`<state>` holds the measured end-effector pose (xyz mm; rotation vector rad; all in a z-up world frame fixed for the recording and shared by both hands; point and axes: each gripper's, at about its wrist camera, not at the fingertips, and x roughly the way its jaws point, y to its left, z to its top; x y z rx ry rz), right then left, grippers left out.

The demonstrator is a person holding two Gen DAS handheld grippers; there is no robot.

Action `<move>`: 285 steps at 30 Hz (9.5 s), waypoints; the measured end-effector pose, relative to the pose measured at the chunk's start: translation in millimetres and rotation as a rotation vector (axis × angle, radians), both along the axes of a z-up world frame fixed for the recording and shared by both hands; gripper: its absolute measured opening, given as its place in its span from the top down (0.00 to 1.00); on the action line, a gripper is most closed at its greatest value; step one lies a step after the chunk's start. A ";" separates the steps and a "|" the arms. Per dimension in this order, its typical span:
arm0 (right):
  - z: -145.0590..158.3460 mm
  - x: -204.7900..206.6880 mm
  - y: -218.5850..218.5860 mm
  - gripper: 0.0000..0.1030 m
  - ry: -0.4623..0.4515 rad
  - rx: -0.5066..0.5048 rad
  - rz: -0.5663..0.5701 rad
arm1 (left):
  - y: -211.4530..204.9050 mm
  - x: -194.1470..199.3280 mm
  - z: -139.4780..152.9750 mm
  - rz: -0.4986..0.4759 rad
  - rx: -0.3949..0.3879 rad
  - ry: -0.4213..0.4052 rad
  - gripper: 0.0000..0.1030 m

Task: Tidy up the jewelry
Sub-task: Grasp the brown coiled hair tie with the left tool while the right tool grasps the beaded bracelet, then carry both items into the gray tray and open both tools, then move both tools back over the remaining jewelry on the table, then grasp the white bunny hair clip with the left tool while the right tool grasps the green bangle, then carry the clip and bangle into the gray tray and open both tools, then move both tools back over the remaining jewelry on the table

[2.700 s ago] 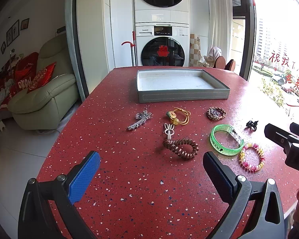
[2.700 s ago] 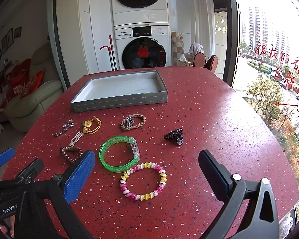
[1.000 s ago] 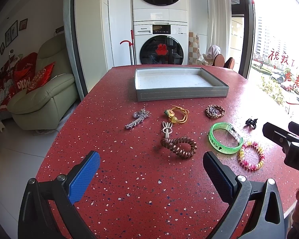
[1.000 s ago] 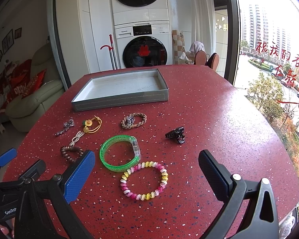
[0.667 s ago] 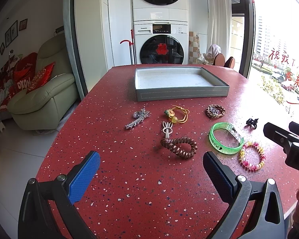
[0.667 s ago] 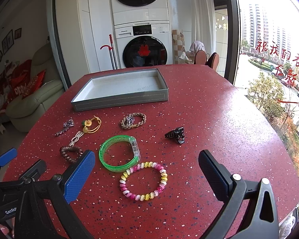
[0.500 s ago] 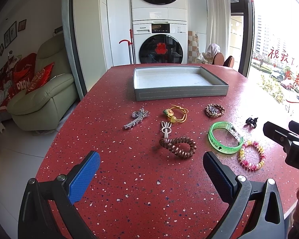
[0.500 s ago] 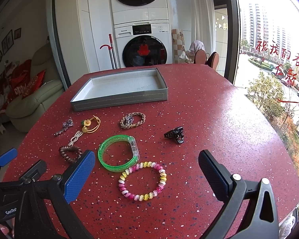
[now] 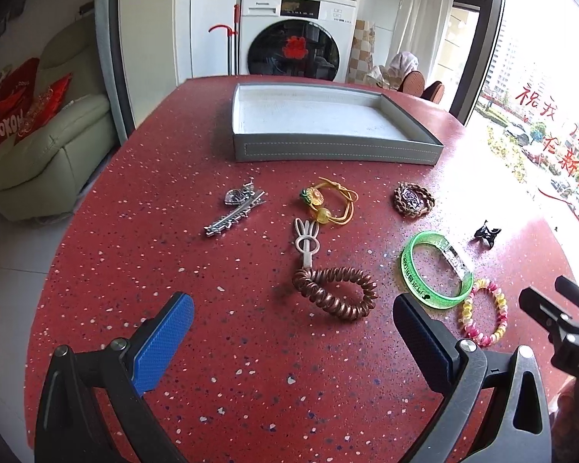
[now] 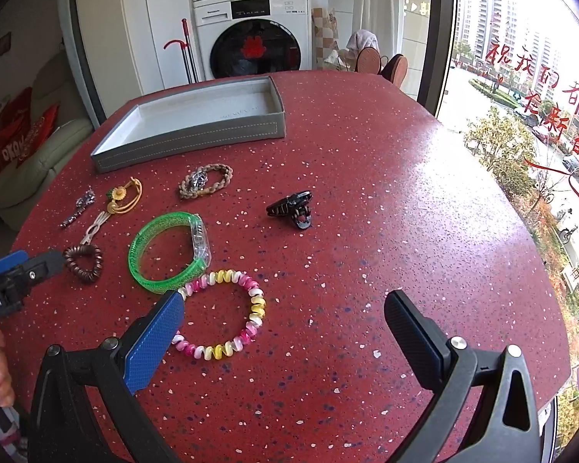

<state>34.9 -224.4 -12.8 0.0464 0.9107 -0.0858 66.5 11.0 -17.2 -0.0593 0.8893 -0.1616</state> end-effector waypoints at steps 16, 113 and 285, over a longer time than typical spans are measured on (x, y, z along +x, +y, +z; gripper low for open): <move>-27.1 11.7 18.6 0.36 0.146 -0.033 0.043 | -19.1 30.0 -26.4 0.000 0.033 0.094 0.25; 21.6 99.7 20.7 0.19 0.094 0.231 0.054 | 1.3 99.8 33.5 -0.108 0.066 -0.032 0.00; 54.2 138.0 -3.5 0.16 0.010 0.301 0.071 | 49.0 122.6 41.1 -0.020 0.128 -0.087 0.00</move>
